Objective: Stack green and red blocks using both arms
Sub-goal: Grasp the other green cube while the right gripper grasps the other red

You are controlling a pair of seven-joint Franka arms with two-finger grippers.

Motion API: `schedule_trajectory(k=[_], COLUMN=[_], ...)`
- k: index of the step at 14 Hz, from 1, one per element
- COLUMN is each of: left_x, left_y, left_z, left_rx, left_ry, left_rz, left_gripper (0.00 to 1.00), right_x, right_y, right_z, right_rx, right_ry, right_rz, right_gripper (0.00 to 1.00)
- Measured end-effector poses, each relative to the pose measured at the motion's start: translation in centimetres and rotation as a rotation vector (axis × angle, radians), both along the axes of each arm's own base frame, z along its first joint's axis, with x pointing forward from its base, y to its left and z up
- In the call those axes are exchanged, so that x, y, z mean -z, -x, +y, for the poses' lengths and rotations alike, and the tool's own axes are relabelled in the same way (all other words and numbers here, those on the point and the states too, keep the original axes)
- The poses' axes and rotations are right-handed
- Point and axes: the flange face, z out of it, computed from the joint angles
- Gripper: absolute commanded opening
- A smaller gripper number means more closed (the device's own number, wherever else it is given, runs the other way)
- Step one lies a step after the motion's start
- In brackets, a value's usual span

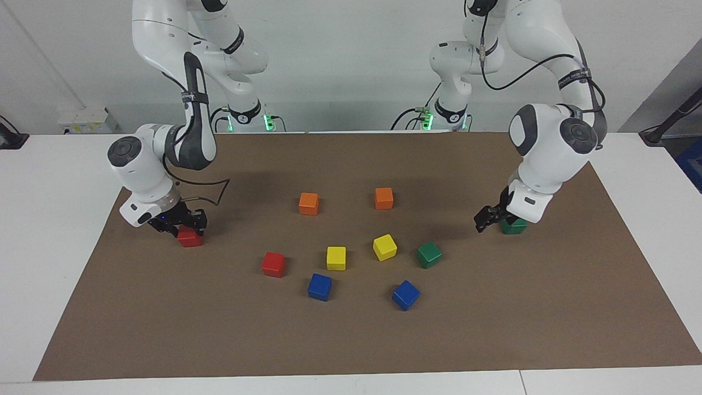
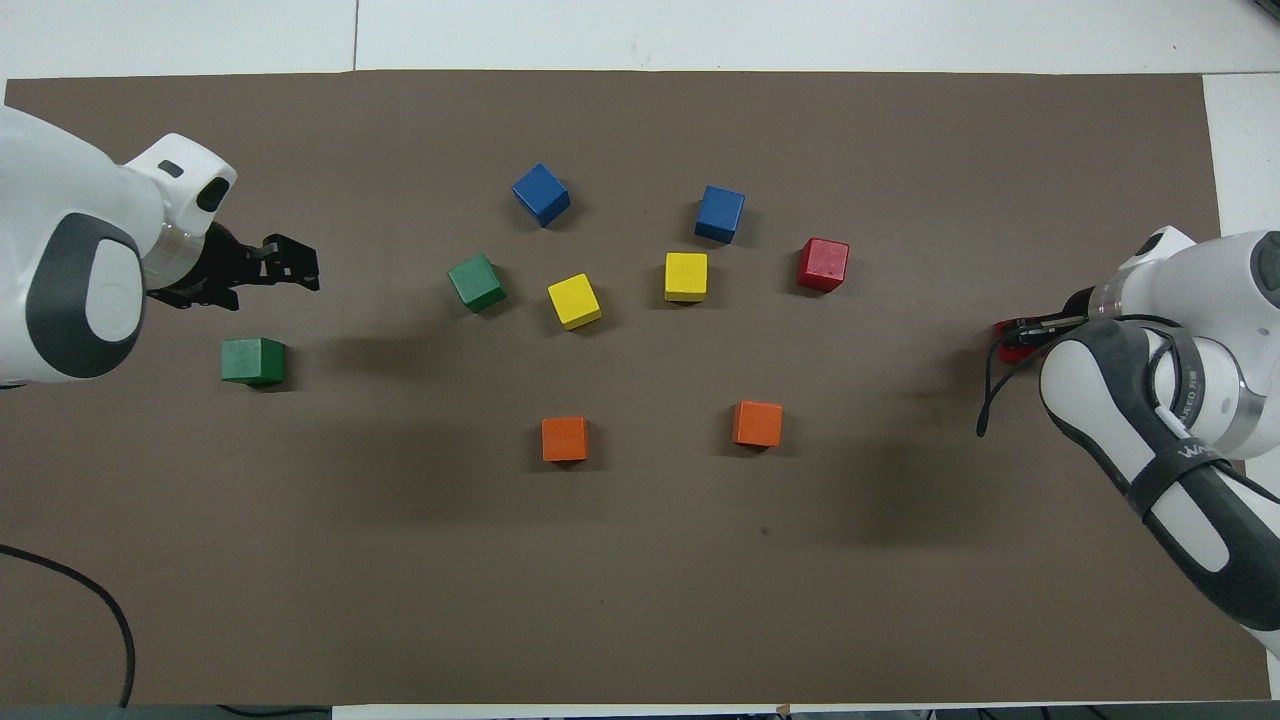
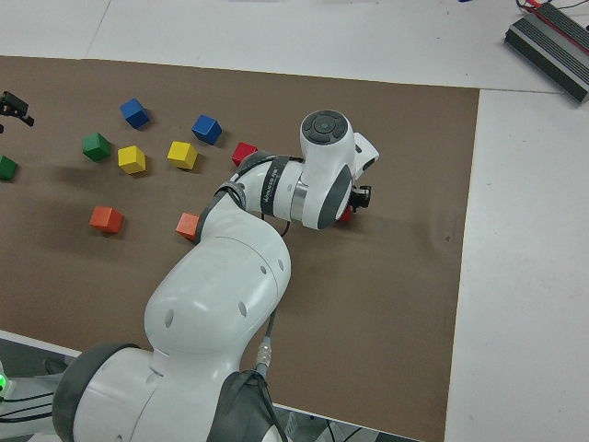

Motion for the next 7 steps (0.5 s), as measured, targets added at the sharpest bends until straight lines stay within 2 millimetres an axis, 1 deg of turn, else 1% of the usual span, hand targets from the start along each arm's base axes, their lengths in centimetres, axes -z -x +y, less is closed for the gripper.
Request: schedule_trajectory(k=[2, 3, 4, 5, 6, 7], left_x=[0.8, 1.2, 2.0, 2.9, 3.9, 4.7], left_y=[-0.6, -1.1, -1.7, -2.3, -2.8, -3.2], left_z=[-5.1, -6.9, -8.1, -8.7, -9.3, -9.8], left_rx=[-0.062, -0.077, -0.095, -0.114, -0.128, -0.135], left_ry=[-0.038, -0.048, -0.051, -0.053, -0.055, -0.056], left_rz=[0.022, 0.026, 0.031, 0.036, 0.042, 0.044], left_gripper=[1.0, 1.0, 1.0, 1.0, 1.0, 1.0], right_x=[-0.6, -1.5, -2.6, -4.1, -6.0, -8.0], right_y=[-0.4, -1.0, -1.7, -2.4, -3.3, -4.2], right_z=[0.0, -0.1, 0.2, 0.9, 2.5, 4.8], right_rx=[-0.004, -0.006, -0.006, -0.001, 0.011, 0.02], right_ry=[0.004, 0.006, 0.006, 0.002, -0.003, 0.003], right_rz=[-0.014, -0.03, -0.038, -0.031, -0.017, -0.006], right_gripper=[1.0, 1.0, 1.0, 1.0, 1.0, 1.0])
